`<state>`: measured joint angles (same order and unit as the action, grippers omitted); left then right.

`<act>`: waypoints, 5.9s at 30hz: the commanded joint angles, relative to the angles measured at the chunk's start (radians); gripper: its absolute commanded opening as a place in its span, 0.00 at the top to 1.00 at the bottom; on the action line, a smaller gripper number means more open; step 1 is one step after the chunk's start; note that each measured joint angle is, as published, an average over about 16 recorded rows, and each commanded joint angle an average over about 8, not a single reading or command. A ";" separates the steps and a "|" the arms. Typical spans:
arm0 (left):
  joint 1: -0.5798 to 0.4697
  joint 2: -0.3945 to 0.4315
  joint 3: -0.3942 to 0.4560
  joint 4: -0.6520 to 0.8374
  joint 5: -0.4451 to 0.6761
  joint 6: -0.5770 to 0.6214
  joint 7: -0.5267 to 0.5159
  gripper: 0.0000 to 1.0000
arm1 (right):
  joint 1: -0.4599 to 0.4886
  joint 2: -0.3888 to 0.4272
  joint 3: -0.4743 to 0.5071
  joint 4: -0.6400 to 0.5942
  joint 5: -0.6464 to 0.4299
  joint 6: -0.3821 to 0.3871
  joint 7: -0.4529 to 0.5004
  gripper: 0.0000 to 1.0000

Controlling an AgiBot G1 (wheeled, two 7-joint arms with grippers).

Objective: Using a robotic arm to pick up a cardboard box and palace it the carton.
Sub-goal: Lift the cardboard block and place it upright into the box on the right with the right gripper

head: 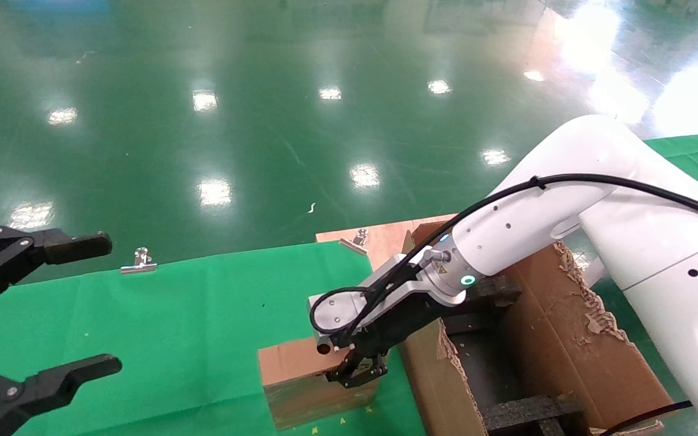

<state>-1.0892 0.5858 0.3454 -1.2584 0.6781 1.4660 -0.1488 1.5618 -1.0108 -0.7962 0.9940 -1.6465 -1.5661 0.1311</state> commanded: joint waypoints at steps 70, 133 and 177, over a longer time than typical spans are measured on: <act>0.000 0.000 0.000 0.000 -0.001 0.000 0.000 0.00 | 0.674 0.674 -0.497 -0.067 0.320 -0.014 0.089 1.00; 0.000 0.000 0.001 0.001 -0.001 0.000 0.001 0.00 | 0.332 0.713 -0.726 0.366 -0.192 0.519 1.570 1.00; 0.000 -0.001 0.001 0.001 -0.001 -0.001 0.001 0.00 | 0.041 0.559 -0.850 0.197 -0.326 0.844 1.662 1.00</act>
<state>-1.0894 0.5852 0.3468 -1.2578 0.6769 1.4654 -0.1479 1.6056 -0.4506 -1.6447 1.1938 -1.9678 -0.7261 1.7874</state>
